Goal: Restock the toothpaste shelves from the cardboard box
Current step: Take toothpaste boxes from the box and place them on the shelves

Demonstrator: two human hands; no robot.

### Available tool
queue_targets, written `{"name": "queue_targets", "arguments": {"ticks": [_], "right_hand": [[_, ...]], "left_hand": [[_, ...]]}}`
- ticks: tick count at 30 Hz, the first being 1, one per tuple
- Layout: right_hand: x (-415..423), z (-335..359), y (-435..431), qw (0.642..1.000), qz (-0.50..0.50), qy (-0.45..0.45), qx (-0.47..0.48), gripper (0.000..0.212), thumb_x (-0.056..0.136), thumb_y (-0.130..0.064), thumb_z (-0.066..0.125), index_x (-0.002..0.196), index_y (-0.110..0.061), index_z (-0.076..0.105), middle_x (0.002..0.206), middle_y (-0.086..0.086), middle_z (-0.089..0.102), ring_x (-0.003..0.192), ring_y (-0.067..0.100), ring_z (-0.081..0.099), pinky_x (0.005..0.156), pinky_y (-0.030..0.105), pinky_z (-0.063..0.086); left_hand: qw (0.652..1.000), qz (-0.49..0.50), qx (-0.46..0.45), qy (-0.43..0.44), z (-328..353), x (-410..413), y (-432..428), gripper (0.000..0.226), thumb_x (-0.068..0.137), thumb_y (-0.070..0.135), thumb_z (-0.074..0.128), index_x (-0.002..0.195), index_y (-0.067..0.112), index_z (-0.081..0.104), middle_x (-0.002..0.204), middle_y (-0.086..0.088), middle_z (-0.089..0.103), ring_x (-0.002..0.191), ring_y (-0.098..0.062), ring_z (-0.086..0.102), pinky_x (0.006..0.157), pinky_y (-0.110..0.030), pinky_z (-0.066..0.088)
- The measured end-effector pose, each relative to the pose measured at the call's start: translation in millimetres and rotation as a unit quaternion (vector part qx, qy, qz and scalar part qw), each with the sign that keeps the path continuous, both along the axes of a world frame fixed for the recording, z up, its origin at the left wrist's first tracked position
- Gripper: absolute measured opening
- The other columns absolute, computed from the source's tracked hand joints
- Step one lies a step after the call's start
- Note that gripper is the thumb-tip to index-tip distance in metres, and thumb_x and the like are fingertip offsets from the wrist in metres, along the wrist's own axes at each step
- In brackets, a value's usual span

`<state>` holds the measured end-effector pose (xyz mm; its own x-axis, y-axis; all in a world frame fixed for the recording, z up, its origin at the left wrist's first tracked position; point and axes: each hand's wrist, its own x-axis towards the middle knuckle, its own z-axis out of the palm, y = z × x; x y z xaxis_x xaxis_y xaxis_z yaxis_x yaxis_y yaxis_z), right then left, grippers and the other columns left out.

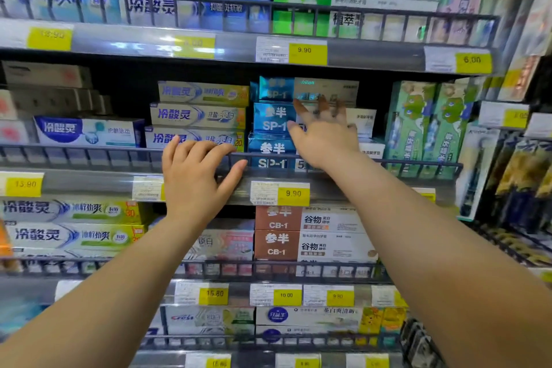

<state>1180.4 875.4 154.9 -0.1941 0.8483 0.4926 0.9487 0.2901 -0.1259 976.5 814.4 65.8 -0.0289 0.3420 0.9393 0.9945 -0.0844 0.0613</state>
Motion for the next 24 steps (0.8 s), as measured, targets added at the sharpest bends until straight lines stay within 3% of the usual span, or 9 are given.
{"name": "queue_targets", "arguments": {"ticks": [4,7,12,21,24], "right_hand": [[-1,-14,-16,0.990,0.041,0.007,0.131,0.055,0.096,-0.050,0.029,0.147,-0.032,0.024,0.153,0.012,0.024,0.141,0.034,0.016,0.115,0.050,0.011],[-4,-38,-40,0.967,0.156,0.060,0.191,0.047,0.094,-0.038,0.042,0.138,-0.020,0.045,0.143,0.010,0.043,0.133,0.028,0.033,0.114,0.043,0.019],[-26,-90,-78,0.911,0.320,0.115,0.235,0.032,0.085,-0.020,0.055,0.114,-0.010,0.064,0.109,0.008,0.063,0.105,0.025,0.052,0.096,0.034,0.035],[-153,-183,-178,0.861,0.495,0.108,0.038,0.032,0.079,-0.019,0.056,0.106,-0.008,0.067,0.102,0.010,0.068,0.098,0.030,0.059,0.089,0.030,0.033],[-207,-206,-233,0.842,0.531,0.088,-0.031,0.033,0.078,-0.020,0.056,0.106,-0.008,0.068,0.100,0.011,0.069,0.095,0.032,0.061,0.087,0.036,0.042]], "left_hand": [[1.000,-0.021,-0.020,-0.008,4,0,-7,0.042,0.088,0.055,0.050,0.111,0.025,0.067,0.106,0.002,0.066,0.105,-0.024,0.056,0.111,-0.041,0.021],[0.999,-0.044,-0.029,-0.006,0,-3,-21,0.045,0.088,0.051,0.053,0.121,0.022,0.062,0.121,-0.001,0.063,0.117,-0.024,0.052,0.111,-0.044,0.026],[0.998,-0.050,-0.032,-0.031,-36,-16,-67,0.038,0.087,0.042,0.061,0.115,0.017,0.065,0.121,-0.003,0.062,0.113,-0.025,0.055,0.101,-0.033,0.033],[0.957,0.052,-0.156,-0.240,-134,-90,-241,0.034,0.085,0.036,0.065,0.114,0.018,0.064,0.106,0.003,0.066,0.094,-0.014,0.059,0.083,-0.016,0.038],[0.939,0.084,-0.165,-0.291,-158,-133,-313,0.034,0.084,0.042,0.063,0.109,0.019,0.066,0.100,0.010,0.065,0.086,-0.008,0.059,0.080,-0.009,0.039]]}}
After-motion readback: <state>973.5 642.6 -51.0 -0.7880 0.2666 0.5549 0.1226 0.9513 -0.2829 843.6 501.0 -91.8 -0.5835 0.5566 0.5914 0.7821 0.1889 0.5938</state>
